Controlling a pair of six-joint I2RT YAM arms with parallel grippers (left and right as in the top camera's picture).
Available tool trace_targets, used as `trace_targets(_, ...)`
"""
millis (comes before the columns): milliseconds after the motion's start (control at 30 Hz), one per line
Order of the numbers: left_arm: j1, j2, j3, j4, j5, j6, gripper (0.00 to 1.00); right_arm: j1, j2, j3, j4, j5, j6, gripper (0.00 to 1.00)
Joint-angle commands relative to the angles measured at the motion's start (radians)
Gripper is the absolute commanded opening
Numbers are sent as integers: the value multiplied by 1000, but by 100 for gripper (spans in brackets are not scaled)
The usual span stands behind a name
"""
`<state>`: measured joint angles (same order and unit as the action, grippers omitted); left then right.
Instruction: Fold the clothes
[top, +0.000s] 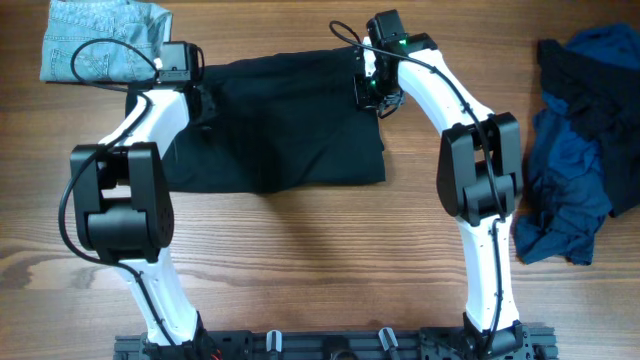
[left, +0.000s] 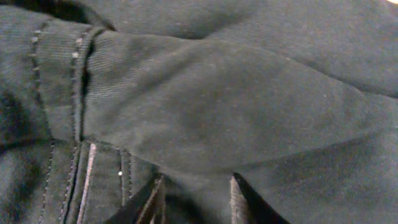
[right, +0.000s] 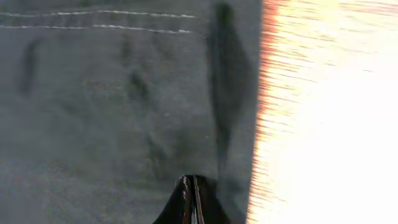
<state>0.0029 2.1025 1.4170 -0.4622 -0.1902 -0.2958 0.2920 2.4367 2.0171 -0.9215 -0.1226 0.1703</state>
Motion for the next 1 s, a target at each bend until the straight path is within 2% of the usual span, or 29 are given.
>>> trace_targets(0, -7, 14, 3, 2, -35, -3, 49, -17, 28, 13, -70, 321, 103, 4)
trace_targets(100, -20, -19, 5, 6, -35, 4, 63, -17, -8, 67, -85, 349, 106, 4)
trace_targets(200, -42, -91, 5, 13, -35, 4, 66, -17, -63, 148, -85, 327, 92, 4)
trace_targets(267, -57, -143, 5, 3, -32, 4, 65, -17, -103, 183, -85, 241, 32, 4)
trace_targets(333, -79, -209, 5, -30, -2, 4, 60, -17, -153, 199, -84, 51, -47, 4)
trace_targets(433, -110, -289, 5, -121, 68, 3, 59, -14, -201, 199, -99, -283, -150, 4)
trace_targets(533, -141, -342, 5, -290, 87, -3, 61, 1, -206, 199, -156, -422, -201, 4)
trace_targets(600, -159, -349, 5, -438, 99, -6, 61, 26, -202, 192, -226, -424, -274, 4)
trace_targets(700, -169, -330, -9, -571, 151, -9, 51, 64, -202, 151, -262, -423, -328, 4)
trace_targets(767, -169, -314, -37, -580, 184, -13, 49, 90, -201, 108, -261, -410, -328, 5)
trace_targets(800, -169, -301, -57, -572, 187, -32, 45, 101, -200, 81, -258, -389, -329, 5)
trace_targets(967, -169, -239, -101, -546, 209, -56, 36, 140, -200, -57, -245, -303, -328, 4)
